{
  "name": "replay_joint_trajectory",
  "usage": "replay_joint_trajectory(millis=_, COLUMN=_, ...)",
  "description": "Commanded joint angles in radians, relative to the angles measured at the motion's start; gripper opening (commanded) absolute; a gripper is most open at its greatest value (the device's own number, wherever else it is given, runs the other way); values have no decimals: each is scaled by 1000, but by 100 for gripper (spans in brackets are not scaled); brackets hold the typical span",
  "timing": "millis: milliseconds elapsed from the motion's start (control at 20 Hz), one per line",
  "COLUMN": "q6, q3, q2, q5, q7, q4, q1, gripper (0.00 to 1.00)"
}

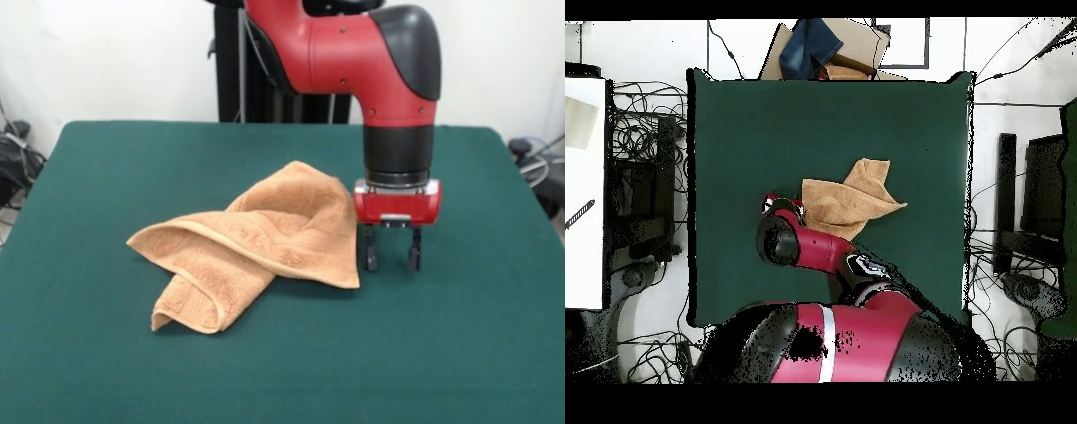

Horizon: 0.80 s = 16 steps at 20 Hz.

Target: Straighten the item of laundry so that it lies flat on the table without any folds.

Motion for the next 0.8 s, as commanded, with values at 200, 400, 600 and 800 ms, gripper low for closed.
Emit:
replay_joint_trajectory(millis=200, q6=267, q3=124, q2=-15, q5=29, q7=182, q4=32, q1=-40, gripper=100)
replay_joint_trajectory(millis=400, q6=212, q3=212, q2=27, q5=-18, q7=181, q4=10, q1=-100, gripper=100)
replay_joint_trajectory(millis=600, q6=126, q3=269, q2=71, q5=-64, q7=179, q4=-34, q1=-141, gripper=100)
replay_joint_trajectory(millis=800, q6=149, q3=322, q2=79, q5=-69, q7=170, q4=-40, q1=-181, gripper=100)
